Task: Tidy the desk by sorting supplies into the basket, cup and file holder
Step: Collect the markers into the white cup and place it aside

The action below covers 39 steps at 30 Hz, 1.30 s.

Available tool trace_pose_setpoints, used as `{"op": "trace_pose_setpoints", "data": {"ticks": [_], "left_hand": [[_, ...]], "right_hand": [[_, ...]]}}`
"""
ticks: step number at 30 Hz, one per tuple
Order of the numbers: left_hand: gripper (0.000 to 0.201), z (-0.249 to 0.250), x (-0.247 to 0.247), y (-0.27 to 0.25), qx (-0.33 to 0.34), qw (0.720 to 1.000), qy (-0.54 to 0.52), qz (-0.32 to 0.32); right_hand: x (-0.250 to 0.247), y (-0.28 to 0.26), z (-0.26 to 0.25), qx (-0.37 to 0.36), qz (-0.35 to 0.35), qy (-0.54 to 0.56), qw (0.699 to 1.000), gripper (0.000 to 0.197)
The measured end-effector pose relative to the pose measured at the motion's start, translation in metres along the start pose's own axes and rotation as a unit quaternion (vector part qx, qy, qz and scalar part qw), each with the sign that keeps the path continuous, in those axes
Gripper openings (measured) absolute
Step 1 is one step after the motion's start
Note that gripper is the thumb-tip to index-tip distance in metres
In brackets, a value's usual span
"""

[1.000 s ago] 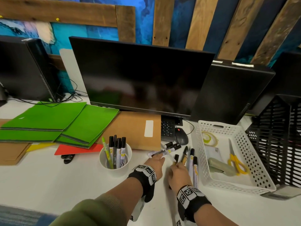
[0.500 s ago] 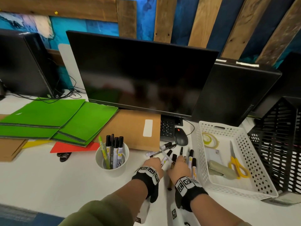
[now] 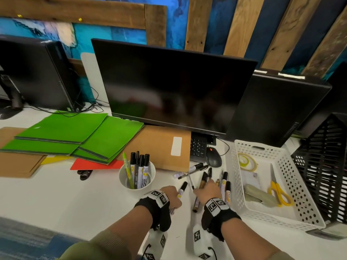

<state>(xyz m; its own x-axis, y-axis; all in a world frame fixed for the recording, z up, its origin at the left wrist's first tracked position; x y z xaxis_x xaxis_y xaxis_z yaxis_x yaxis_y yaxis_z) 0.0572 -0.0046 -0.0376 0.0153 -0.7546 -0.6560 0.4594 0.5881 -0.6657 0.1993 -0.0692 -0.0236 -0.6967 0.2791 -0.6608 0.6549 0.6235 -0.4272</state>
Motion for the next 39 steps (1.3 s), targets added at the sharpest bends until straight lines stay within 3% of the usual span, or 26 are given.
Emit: {"op": "trace_pose_setpoints", "data": {"ticks": [5,9,13,17,20,23,27,30,35,39], "left_hand": [[0.005,-0.015,0.008,-0.012,0.023,0.995,-0.092,-0.009],[0.031,-0.019,-0.004,-0.013,0.115,0.976,-0.177,0.057],[0.051,-0.010,-0.034,-0.039,0.200,0.914,-0.338,0.103],[0.103,-0.020,-0.080,-0.064,0.241,0.865,-0.380,0.221],[0.117,-0.042,-0.107,-0.076,0.213,0.855,-0.336,0.333],[0.118,-0.064,-0.116,-0.075,0.172,0.865,-0.268,0.388],[0.079,-0.080,-0.105,-0.074,0.100,0.886,-0.188,0.411],[0.055,-0.084,-0.100,-0.076,0.047,0.899,-0.111,0.420],[0.050,-0.090,-0.108,-0.075,-0.039,0.868,0.060,0.492],[0.058,-0.091,-0.106,-0.072,-0.072,0.865,0.068,0.492]], "right_hand": [[-0.014,-0.006,0.001,-0.001,0.041,0.084,0.996,0.027],[-0.015,-0.016,-0.017,-0.063,0.055,0.175,0.981,0.015],[-0.007,-0.024,-0.052,-0.144,0.048,0.237,0.960,0.016],[0.001,-0.037,-0.093,-0.201,0.017,0.315,0.928,0.006],[0.013,-0.046,-0.119,-0.227,-0.022,0.330,0.916,0.012],[0.033,-0.054,-0.133,-0.258,-0.042,0.256,0.930,0.008],[0.061,-0.057,-0.136,-0.306,-0.031,0.098,0.947,0.013],[0.073,-0.054,-0.134,-0.305,-0.033,0.039,0.951,0.024],[0.081,-0.053,-0.133,-0.314,-0.036,-0.022,0.948,0.024],[0.071,-0.053,-0.135,-0.323,-0.010,0.038,0.946,0.019]]}}
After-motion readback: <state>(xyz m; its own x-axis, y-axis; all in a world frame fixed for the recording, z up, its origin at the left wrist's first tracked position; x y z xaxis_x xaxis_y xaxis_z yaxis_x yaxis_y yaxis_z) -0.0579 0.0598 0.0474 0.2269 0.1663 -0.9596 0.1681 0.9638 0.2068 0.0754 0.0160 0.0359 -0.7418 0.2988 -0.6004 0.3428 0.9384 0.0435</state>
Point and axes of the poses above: each hand's wrist, its own y-axis towards the middle knuckle, its own x-axis out of the palm, z = x × y, the point moved 6 cm from there along y, towards the middle knuckle, and after that the axes turned 8 degrees about y, right-handed, at the moved point
